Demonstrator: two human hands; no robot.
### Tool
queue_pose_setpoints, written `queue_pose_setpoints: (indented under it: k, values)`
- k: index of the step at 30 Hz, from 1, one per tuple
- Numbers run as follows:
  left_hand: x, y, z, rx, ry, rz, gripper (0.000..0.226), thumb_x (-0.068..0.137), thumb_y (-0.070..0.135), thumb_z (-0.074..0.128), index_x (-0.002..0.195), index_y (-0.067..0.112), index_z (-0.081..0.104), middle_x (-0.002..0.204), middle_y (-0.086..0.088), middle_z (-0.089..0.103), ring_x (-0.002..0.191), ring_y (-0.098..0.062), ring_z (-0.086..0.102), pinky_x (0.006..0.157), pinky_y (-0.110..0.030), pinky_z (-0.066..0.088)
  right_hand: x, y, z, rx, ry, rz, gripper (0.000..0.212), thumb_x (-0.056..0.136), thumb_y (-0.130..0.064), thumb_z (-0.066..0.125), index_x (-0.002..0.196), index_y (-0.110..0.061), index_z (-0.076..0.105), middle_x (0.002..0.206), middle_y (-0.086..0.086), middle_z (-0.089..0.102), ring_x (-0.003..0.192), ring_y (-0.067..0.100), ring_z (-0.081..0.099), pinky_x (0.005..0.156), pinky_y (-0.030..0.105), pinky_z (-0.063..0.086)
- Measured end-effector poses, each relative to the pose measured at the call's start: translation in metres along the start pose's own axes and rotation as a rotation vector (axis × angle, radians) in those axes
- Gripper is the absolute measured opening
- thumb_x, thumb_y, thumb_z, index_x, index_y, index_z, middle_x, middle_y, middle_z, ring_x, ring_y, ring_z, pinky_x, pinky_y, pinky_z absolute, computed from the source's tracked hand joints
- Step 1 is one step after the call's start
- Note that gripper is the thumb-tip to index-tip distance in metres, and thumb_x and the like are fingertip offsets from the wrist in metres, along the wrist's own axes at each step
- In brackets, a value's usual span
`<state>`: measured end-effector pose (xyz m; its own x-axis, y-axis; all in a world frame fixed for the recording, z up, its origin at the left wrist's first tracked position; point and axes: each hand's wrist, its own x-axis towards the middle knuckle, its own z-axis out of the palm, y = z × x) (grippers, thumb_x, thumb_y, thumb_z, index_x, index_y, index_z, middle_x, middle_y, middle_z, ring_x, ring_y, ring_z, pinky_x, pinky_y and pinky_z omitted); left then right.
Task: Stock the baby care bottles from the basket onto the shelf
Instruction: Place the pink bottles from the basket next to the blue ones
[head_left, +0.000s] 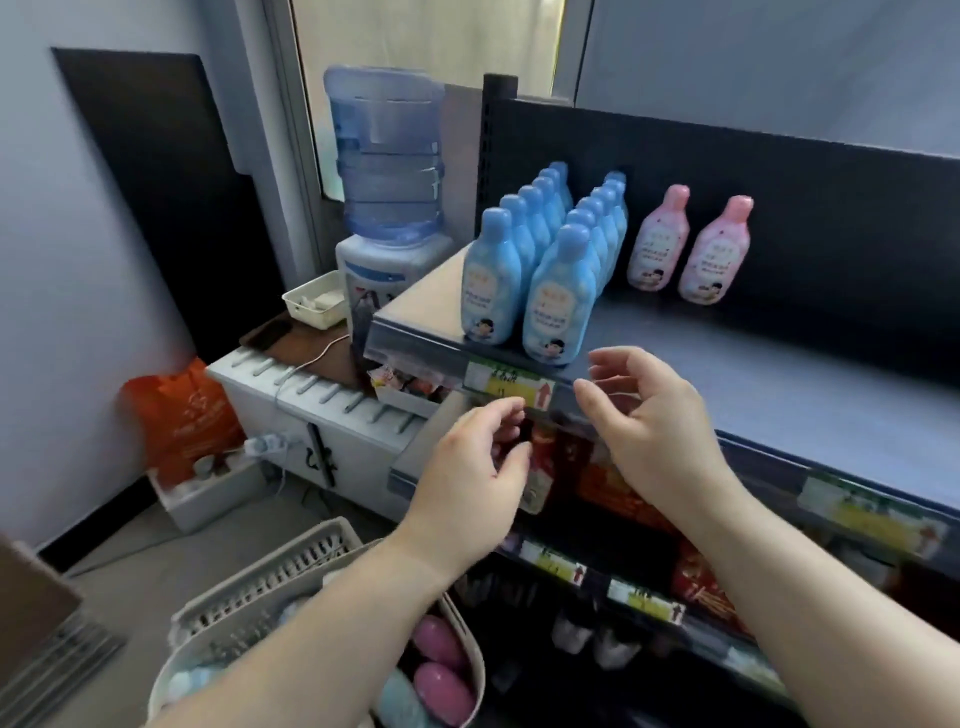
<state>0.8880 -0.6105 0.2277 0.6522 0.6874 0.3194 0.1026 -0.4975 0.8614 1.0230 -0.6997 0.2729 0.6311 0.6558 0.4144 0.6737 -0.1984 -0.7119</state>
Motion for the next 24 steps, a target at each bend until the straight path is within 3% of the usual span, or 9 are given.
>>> queue_pose_setpoints:
  k: [7,14,20,24]
  values:
    - [-0.069,-0.092,-0.060,0.201,0.076,-0.159,0.046,0.088,0.012,0.062,0.133,0.012,0.051,0.120,0.002,0.054,0.114,-0.013,0.054,0.101,-0.032,0.043,-0.063,-0.008,0.085,-0.114,-0.247,-0.008,0.035,0.088,-0.028,0.066,0.121,-0.020,0.059,0.108,-0.009,0.060,0.096,0.006,0.056,0.081,0.019,0.041]
    - [-0.147,-0.175,-0.098,0.349,0.048,-0.429,0.045,0.088,0.012,0.060,0.132,0.013,0.051,0.128,-0.003,0.054,0.119,-0.018,0.051,0.101,-0.025,0.036,-0.121,0.016,0.167,-0.192,-0.526,0.035,0.037,0.086,-0.029,0.066,0.121,-0.018,0.060,0.109,-0.006,0.059,0.101,0.012,0.057,0.086,0.025,0.045]
    - [-0.205,-0.235,-0.109,0.421,-0.048,-0.723,0.047,0.092,0.020,0.055,0.138,0.015,0.046,0.142,-0.004,0.046,0.129,-0.021,0.045,0.106,-0.035,0.037,-0.161,0.045,0.215,-0.289,-0.790,0.127,0.042,0.088,-0.034,0.062,0.127,-0.021,0.056,0.120,-0.004,0.058,0.106,0.014,0.056,0.088,0.026,0.045]
    - [-0.233,-0.263,-0.107,0.422,-0.078,-0.849,0.040,0.092,0.025,0.053,0.130,0.015,0.051,0.135,-0.007,0.053,0.113,-0.027,0.056,0.087,-0.035,0.048,-0.185,0.062,0.250,-0.332,-0.954,0.163,0.046,0.089,-0.034,0.061,0.132,-0.018,0.053,0.126,0.001,0.057,0.113,0.016,0.056,0.094,0.028,0.044]
